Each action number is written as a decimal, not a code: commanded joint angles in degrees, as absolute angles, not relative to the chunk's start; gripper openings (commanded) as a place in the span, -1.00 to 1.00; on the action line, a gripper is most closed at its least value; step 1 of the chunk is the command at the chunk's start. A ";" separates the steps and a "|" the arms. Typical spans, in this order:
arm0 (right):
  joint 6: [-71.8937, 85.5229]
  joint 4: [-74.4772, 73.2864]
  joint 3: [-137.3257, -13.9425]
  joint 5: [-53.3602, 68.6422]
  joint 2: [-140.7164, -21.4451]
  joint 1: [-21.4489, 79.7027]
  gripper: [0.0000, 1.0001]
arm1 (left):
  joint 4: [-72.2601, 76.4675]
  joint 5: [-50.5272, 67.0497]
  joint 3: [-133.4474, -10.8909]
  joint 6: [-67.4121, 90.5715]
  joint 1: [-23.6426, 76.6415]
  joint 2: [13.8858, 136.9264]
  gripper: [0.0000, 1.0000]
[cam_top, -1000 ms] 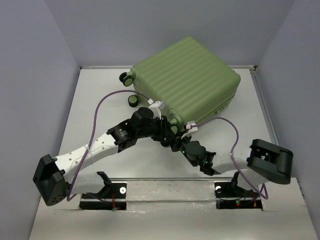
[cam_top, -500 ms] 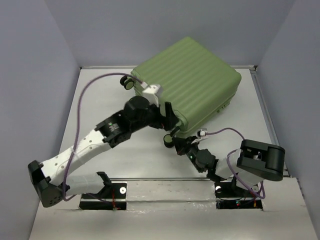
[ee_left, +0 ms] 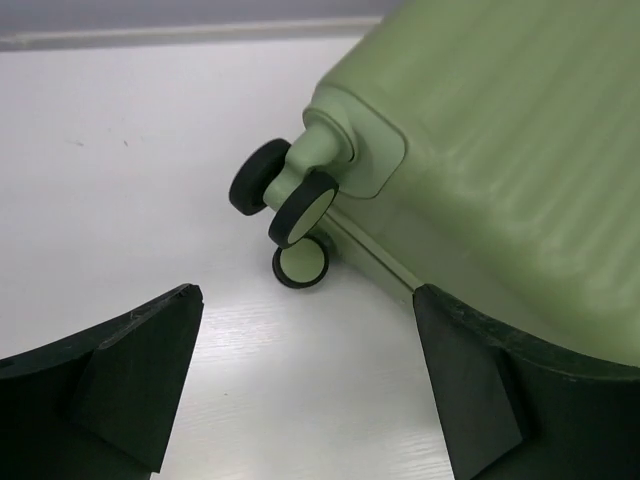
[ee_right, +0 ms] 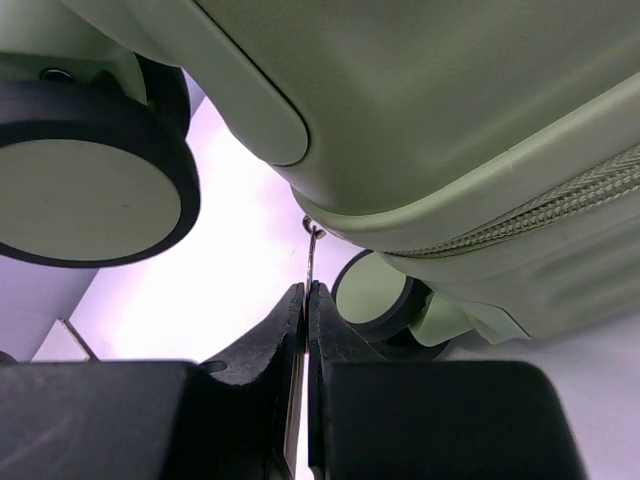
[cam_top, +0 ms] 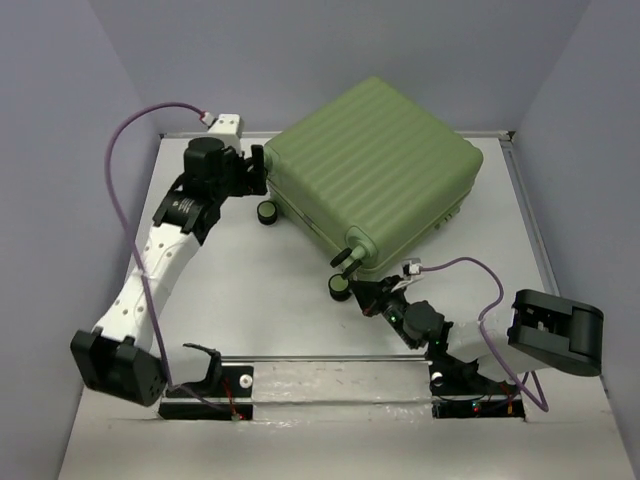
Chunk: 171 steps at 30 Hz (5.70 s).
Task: Pack the luggage
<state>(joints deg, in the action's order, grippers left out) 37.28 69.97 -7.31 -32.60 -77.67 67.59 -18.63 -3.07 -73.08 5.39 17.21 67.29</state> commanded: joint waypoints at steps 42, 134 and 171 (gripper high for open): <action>33.32 67.88 -6.50 -24.69 -64.01 70.58 -0.86 | -11.52 6.86 -79.47 -7.66 11.95 94.32 -0.89; 23.82 27.42 -28.83 -20.83 -69.87 59.94 -0.86 | -34.02 0.08 -56.25 12.22 24.43 47.02 0.96; 39.38 19.90 -15.12 -13.28 -58.78 59.94 -0.86 | 27.32 22.41 -37.97 41.74 48.33 60.11 -0.88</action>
<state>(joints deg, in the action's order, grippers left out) 30.46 19.40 -18.96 -27.86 -50.37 57.30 -0.19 7.94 -39.24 38.00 41.76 57.45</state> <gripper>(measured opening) 0.078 0.586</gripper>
